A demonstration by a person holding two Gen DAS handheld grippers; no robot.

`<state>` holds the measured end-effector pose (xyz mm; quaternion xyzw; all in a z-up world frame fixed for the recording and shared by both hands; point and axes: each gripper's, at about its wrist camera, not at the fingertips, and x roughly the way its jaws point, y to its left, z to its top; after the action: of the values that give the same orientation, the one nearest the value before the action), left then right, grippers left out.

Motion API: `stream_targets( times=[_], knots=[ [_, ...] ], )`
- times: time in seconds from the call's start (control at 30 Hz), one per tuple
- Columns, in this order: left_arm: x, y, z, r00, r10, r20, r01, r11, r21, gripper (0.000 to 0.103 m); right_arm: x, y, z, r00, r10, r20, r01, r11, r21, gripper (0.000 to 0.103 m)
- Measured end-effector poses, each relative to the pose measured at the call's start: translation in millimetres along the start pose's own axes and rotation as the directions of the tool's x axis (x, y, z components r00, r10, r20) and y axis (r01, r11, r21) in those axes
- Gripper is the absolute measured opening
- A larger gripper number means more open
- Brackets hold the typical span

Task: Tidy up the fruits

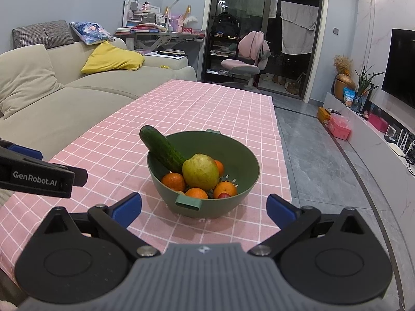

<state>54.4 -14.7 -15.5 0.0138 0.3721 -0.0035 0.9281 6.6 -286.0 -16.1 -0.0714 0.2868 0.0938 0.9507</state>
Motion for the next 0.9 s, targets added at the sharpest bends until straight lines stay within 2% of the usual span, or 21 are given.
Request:
stream_targets(
  times=[0.9],
  knots=[
    [-1.2,3.3,-0.9,1.000,0.009,-0.008,-0.009,1.000,-0.015,0.100,1.3,-1.5,-1.5,1.000,0.004,-0.006,-0.004,1.000,0.008,0.099]
  ],
)
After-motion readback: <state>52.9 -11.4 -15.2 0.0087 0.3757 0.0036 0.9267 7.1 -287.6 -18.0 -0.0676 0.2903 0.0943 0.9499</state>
